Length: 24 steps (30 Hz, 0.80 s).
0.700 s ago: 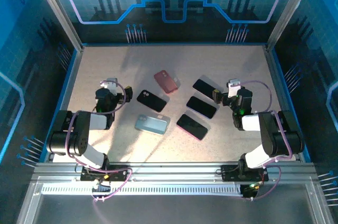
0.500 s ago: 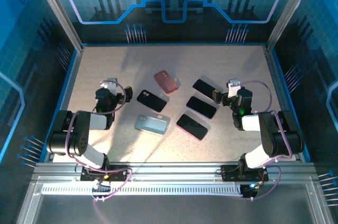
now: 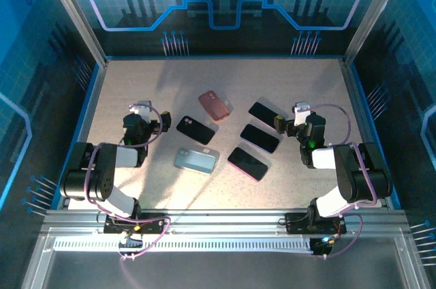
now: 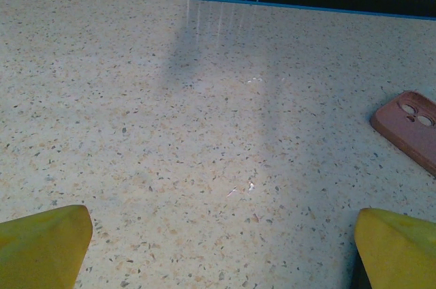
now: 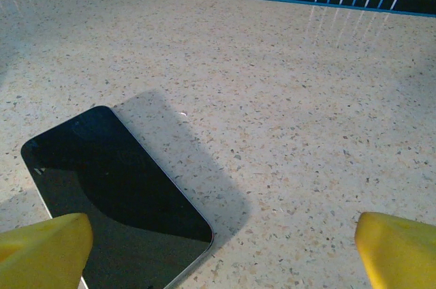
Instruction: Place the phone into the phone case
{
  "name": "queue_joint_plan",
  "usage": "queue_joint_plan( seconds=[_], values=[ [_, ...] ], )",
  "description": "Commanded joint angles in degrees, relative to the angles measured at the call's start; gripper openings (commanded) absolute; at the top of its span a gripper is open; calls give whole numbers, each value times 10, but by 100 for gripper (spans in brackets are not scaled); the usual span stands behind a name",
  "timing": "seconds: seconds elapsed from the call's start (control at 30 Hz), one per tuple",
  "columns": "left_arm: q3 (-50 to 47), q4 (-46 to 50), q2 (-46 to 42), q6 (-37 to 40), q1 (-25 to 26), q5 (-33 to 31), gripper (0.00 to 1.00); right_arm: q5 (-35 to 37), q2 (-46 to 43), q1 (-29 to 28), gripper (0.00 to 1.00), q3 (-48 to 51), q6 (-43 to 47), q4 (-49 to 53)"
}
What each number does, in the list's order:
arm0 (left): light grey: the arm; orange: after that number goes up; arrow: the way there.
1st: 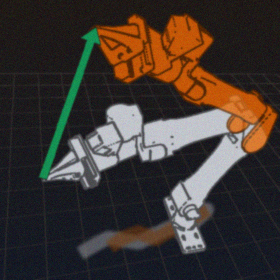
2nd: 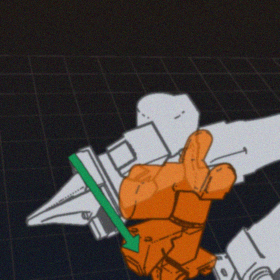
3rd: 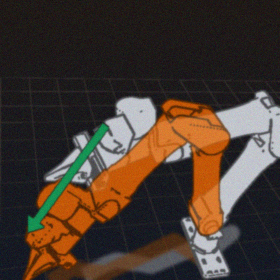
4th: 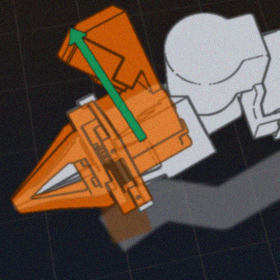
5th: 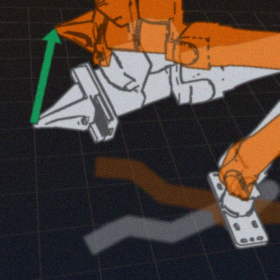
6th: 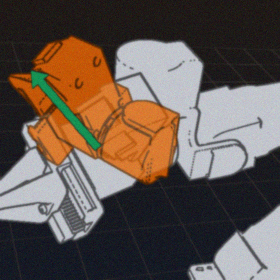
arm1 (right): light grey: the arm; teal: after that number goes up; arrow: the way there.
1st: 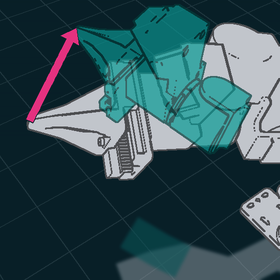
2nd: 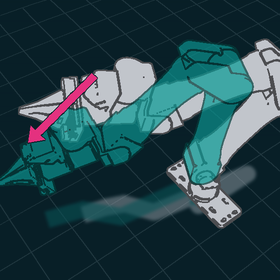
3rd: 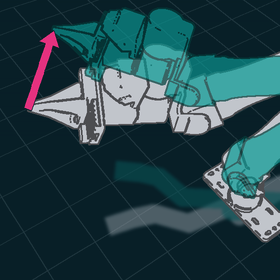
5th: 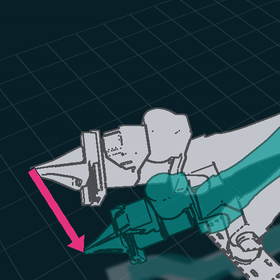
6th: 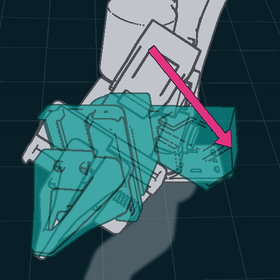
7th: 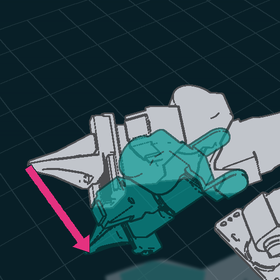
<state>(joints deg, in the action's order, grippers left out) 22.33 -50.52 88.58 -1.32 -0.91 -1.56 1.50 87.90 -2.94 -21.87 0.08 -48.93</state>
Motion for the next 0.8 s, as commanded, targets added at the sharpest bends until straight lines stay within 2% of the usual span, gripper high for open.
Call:
queue_joint_plan(
  seconds=[0.0,0.37,0.43,0.5,0.6,0.7,0.77],
  values=[
    [-2,-20,3,9,-2,15,99,4,3,-2,100,-12,5,-16],
    [-1,-18,3,10,-3,14,99,3,3,-1,100,-11,5,-15],
    [-1,-19,2,8,-2,5,96,11,1,-3,100,-11,5,-16],
    [7,10,-17,-3,-1,-28,95,51,-31,-11,100,-21,0,27],
    [32,96,-67,2,11,-60,89,86,-82,-16,100,-68,-4,150],
    [58,178,-122,11,39,-105,87,96,-115,-26,100,-108,-13,231],
    [83,243,-160,-33,47,-120,87,113,-129,-40,100,-140,-23,293]
  ],
)
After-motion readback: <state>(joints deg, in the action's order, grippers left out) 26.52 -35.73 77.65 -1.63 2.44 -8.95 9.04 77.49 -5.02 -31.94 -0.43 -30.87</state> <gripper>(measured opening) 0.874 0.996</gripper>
